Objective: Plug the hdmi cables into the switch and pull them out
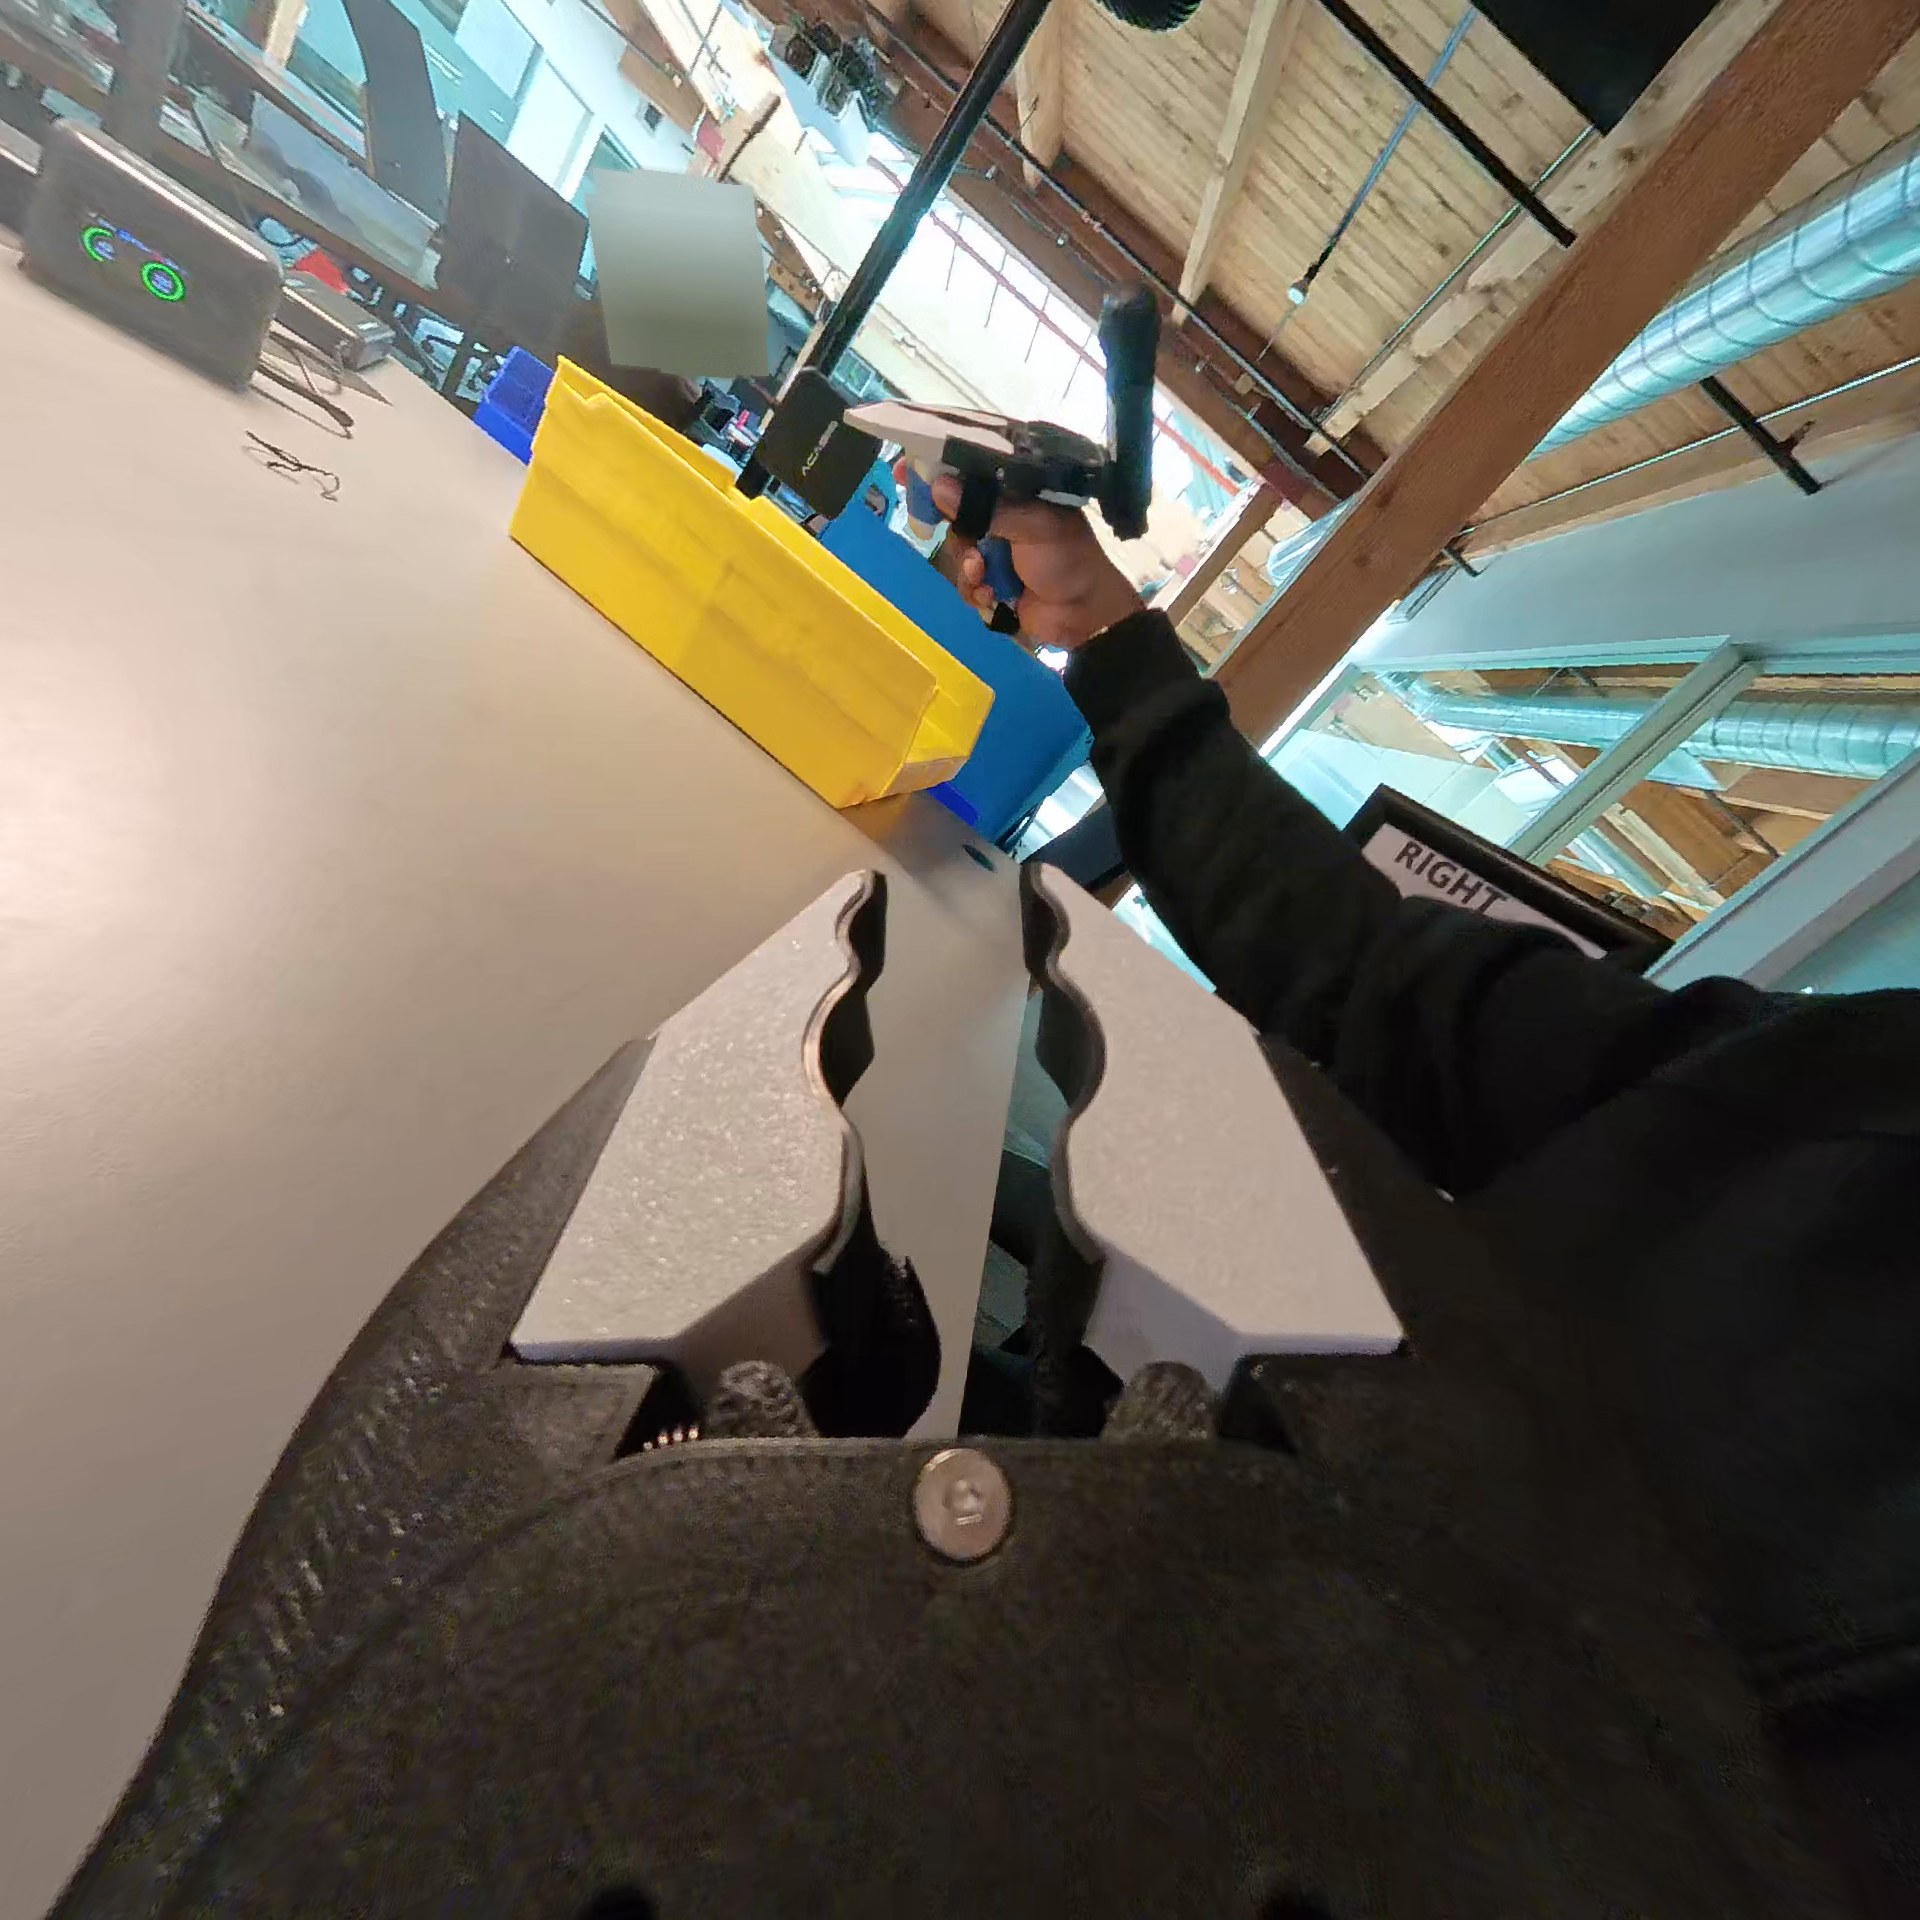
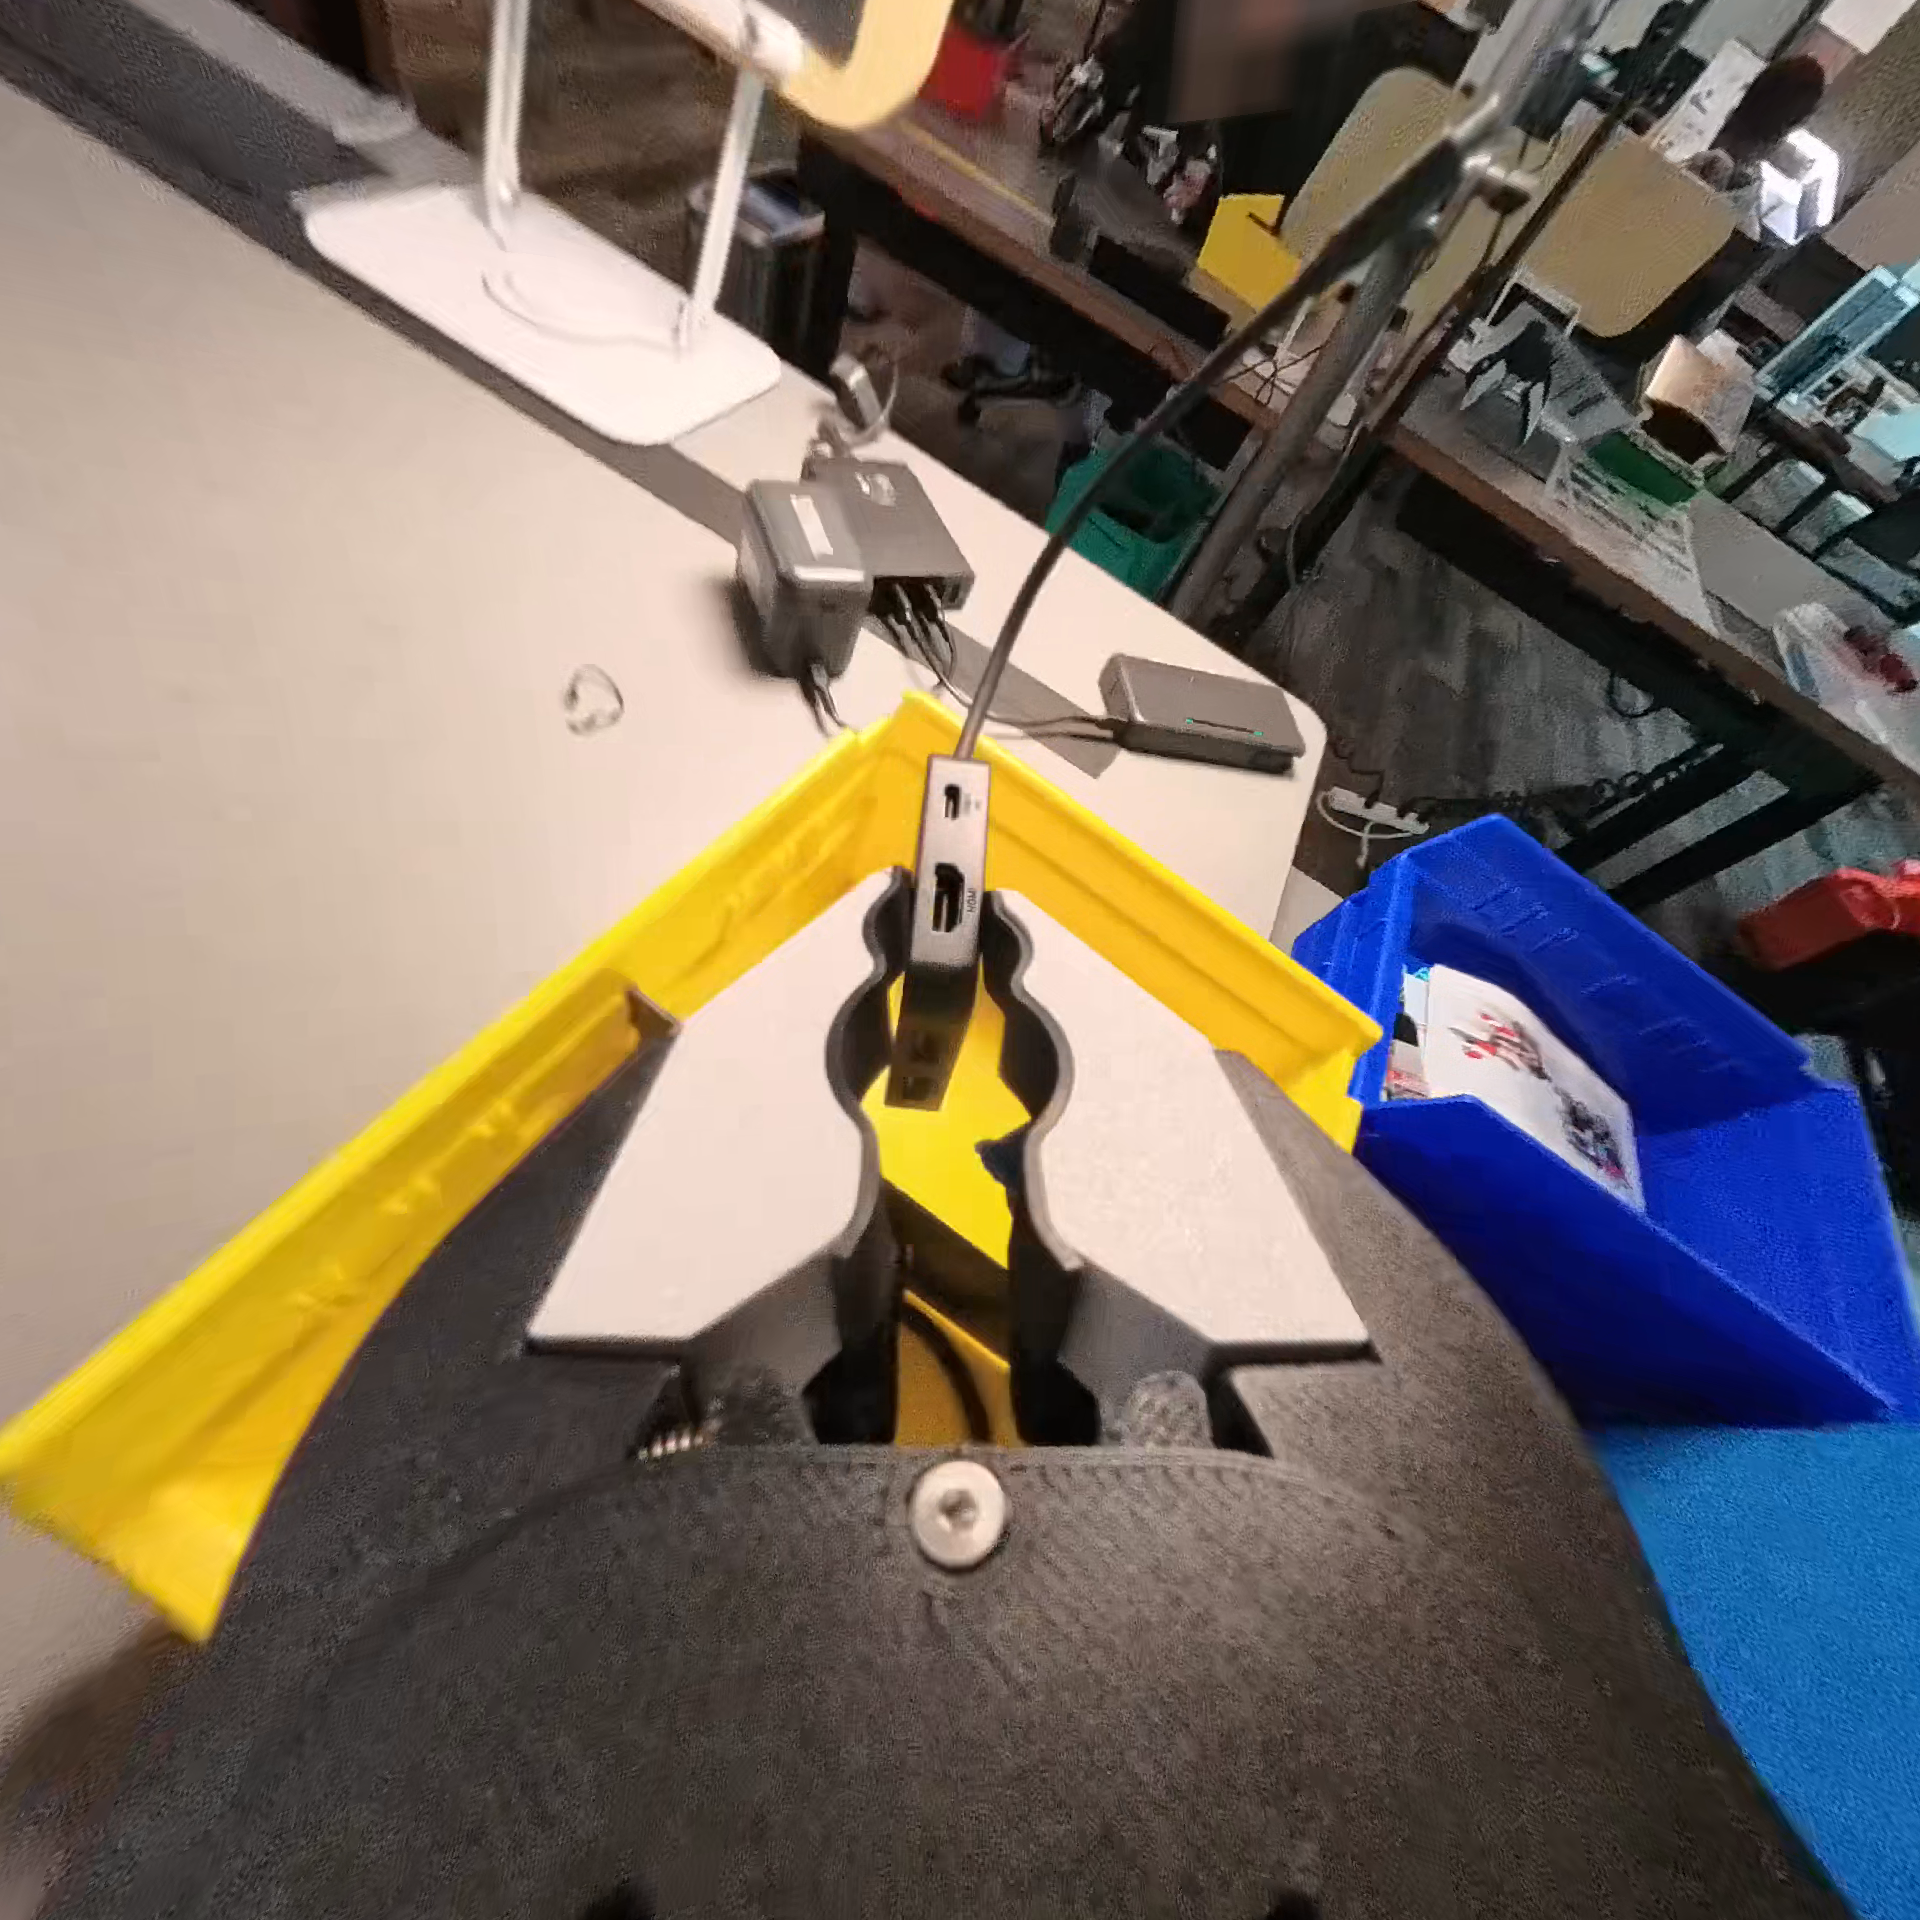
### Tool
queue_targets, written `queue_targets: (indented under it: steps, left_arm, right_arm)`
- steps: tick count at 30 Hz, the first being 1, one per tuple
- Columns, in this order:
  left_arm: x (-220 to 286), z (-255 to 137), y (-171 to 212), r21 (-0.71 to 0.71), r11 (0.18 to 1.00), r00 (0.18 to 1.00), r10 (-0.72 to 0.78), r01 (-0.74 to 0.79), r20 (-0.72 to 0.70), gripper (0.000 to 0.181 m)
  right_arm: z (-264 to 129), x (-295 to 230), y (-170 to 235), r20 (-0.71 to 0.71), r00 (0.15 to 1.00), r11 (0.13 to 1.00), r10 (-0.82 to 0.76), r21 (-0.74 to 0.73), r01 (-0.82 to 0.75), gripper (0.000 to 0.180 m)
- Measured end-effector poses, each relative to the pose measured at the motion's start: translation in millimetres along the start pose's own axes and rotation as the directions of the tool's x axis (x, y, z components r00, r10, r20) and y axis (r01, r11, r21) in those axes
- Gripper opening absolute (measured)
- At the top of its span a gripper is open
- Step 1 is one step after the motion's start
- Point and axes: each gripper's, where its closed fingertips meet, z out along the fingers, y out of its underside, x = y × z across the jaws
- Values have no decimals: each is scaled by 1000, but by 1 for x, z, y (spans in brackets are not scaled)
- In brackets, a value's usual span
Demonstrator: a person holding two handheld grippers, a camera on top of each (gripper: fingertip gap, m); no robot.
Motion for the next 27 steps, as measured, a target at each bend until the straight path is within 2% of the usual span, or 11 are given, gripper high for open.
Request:
queue_targets:
  steps: [2,5,7,10,14,16,19,22,25,27]
  left_arm:
    - [-1,0,1,-10,1000,1000,6,-6,8,27]
    - [-2,0,3,-19,1000,1000,11,-11,18,26]
    - [-3,0,4,-24,1000,1000,10,-9,22,27]
    - [-4,-1,4,-25,1000,1000,3,-2,25,27]
    - [-5,-4,5,-33,999,999,9,-8,38,27]
    - [-6,-8,5,-42,999,998,19,-16,54,27]
    - [-13,-20,5,-61,997,993,48,-42,110,30]
    - [-24,-38,1,-82,992,971,109,-93,213,34]
    - [-38,-64,-7,-120,979,914,198,-165,353,39]
    - [-44,-83,-14,-144,969,866,244,-200,437,43]
  right_arm:
    - [14,9,30,-16,988,981,-151,-130,147,14]
    - [24,25,68,-42,938,892,-344,-327,313,15]
    - [25,35,82,-65,909,841,-411,-412,351,17]
    - [17,37,90,-66,898,812,-436,-459,361,40]
    - [-5,21,75,-94,919,865,-383,-386,321,54]
    - [-20,-7,57,-75,944,913,-321,-289,288,55]
    - [-45,-82,14,33,978,976,-207,-61,209,53]
    - [-70,-177,-20,219,970,989,-109,125,83,49]
    - [-84,-268,-32,381,919,974,-100,225,13,43]
    - [-79,-313,-25,442,891,974,-103,227,0,41]
